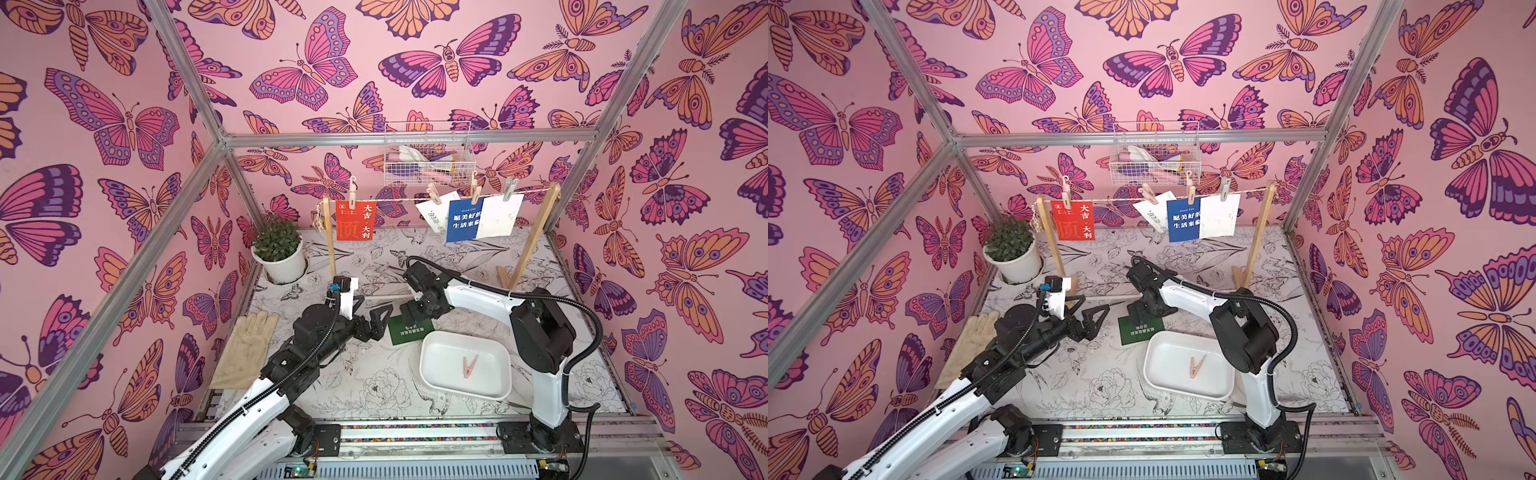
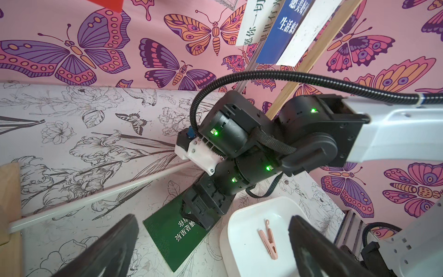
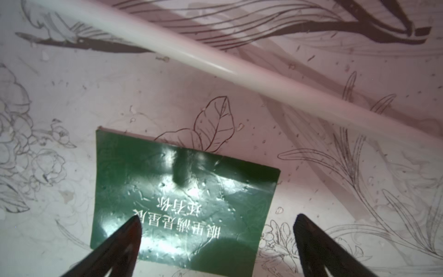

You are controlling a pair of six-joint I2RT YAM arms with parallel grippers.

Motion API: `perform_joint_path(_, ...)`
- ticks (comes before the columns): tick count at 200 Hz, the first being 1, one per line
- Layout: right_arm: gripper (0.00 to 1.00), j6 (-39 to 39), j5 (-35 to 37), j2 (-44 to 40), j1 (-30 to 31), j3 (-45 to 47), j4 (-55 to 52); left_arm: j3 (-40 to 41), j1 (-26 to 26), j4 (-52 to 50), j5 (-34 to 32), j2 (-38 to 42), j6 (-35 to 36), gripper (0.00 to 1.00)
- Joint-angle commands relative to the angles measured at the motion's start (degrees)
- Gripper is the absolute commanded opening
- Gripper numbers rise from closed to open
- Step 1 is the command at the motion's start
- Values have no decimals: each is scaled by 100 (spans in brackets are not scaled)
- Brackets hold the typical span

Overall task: Remove the postcards from the strings
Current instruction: Move the postcard to the center of the board.

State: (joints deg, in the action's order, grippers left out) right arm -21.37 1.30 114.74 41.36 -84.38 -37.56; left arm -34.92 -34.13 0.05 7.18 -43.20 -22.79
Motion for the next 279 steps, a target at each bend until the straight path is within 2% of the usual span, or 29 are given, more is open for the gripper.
perform_joint_path(1, 99, -306, -440, 111, -175, 51, 156, 72, 47, -84, -112, 14, 99, 100)
perform_joint_path(37, 99, -322, -978, 336, -208, 88, 256, 77, 57, -50, -101, -47, 73, 100)
perform_joint_path(102, 100, -430, -1434, 504, -147, 220, 465, 83, 72, -47, -138, -48, 81, 100)
perform_joint_path(201, 93, -578, -1359, 326, 671, 249, 147, 152, 73, -20, -171, 196, 44, 100)
perform_joint_path(279, 92, -1090, -1293, 141, 1441, 669, 447, 222, 70, -155, -349, 754, -34, 100)
